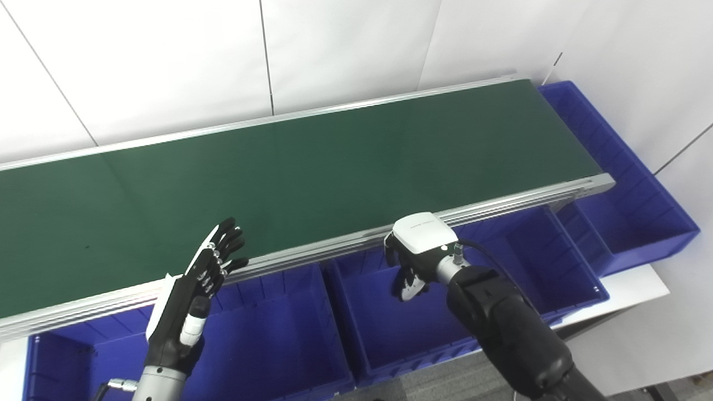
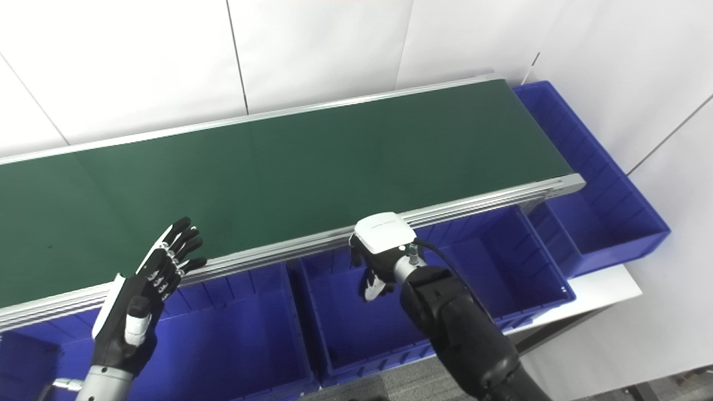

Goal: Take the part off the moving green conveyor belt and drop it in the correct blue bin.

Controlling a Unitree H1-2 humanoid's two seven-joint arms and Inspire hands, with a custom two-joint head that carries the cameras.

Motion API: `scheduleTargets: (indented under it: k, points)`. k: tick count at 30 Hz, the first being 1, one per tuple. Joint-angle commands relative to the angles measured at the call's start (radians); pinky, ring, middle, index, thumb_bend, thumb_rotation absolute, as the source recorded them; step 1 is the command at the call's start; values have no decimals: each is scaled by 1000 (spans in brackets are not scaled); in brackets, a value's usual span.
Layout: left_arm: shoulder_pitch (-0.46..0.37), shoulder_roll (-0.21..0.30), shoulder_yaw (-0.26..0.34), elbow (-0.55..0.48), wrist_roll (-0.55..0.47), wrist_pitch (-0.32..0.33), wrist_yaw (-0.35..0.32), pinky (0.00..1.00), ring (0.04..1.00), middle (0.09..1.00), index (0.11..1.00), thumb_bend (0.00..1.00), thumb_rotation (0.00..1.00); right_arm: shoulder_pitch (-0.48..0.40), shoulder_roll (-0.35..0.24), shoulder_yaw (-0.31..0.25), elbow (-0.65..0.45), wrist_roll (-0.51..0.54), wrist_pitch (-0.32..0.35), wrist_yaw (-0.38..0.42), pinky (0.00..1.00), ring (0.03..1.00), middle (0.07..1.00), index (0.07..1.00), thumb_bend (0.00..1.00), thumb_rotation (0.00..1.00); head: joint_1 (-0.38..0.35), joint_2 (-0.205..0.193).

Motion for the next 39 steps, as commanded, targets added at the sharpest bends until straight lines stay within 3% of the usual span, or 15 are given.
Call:
scheduleTargets:
  k: [1, 2, 3, 6, 9, 15, 26, 31, 33, 35, 36, 37, 38, 39]
  points:
    - [-17, -12, -4, -35, 2, -15, 2, 811, 896, 919, 934, 997, 1000, -17, -11, 11, -6, -26, 7, -16, 222, 400, 494, 506, 517, 0, 1, 2]
    - [-17, -12, -3, -37, 2, -13, 2, 811, 896, 919, 934, 997, 1000, -20, -11, 18, -12, -46, 31, 30, 224, 404, 496, 504, 517, 0, 1, 2]
    - [-16, -11, -3, -39, 4, -11, 3, 810, 899, 921, 935, 999, 1000, -23, -12, 23, -22, -63, 48, 75, 311, 462, 553, 619, 693, 132, 0, 2]
    - [-15, -8, 1, -42, 2, -9, 1, 813, 905, 925, 936, 998, 1000, -31, -17, 35, -45, -101, 64, 168, 532, 680, 742, 752, 907, 438, 1, 3]
    - [-15, -6, 3, -42, -2, -7, -1, 817, 904, 924, 934, 992, 1000, -34, -16, 41, -62, -127, 65, 209, 576, 730, 790, 780, 981, 550, 3, 3]
    - [-14, -1, 6, -45, -3, -2, -4, 814, 903, 924, 931, 995, 1000, -40, -13, 43, -90, -132, 55, 246, 612, 762, 814, 796, 1000, 619, 7, 7]
    - [-11, 6, 8, -40, -6, 0, -2, 815, 914, 927, 928, 988, 1000, -29, -4, 42, -193, -121, 51, 336, 630, 776, 821, 781, 1000, 638, 42, 7]
    - [-9, 0, 1, -24, 6, -8, 2, 822, 914, 926, 928, 988, 999, 9, 33, 0, -335, -8, 69, 369, 610, 775, 842, 793, 1000, 628, 134, 0]
    - [-7, -5, -3, -17, 15, -14, 6, 820, 909, 925, 927, 982, 998, 27, 46, -19, -389, 45, 70, 375, 576, 734, 825, 784, 1000, 635, 166, -5]
    - [-6, -9, -9, -8, 19, -21, 7, 824, 909, 927, 928, 978, 998, 63, 68, -50, -426, 150, 40, 294, 529, 685, 782, 772, 1000, 650, 197, -12]
    - [-6, -11, -13, 0, 26, -31, 8, 827, 909, 928, 929, 976, 999, 88, 83, -71, -423, 226, -5, 207, 501, 660, 759, 766, 1000, 658, 223, -18]
    - [-6, -12, -15, 5, 31, -39, 8, 818, 902, 926, 930, 968, 1000, 105, 92, -84, -419, 279, -37, 145, 467, 621, 717, 769, 947, 739, 228, -20]
    - [-5, -15, -19, 13, 40, -46, 11, 817, 902, 926, 930, 967, 1000, 132, 121, -113, -391, 376, -112, 34, 464, 617, 713, 770, 941, 746, 255, -32]
    - [-4, -16, -21, 19, 47, -50, 13, 807, 900, 926, 929, 973, 1000, 151, 140, -131, -369, 444, -165, -45, 478, 608, 710, 777, 831, 820, 255, -32]
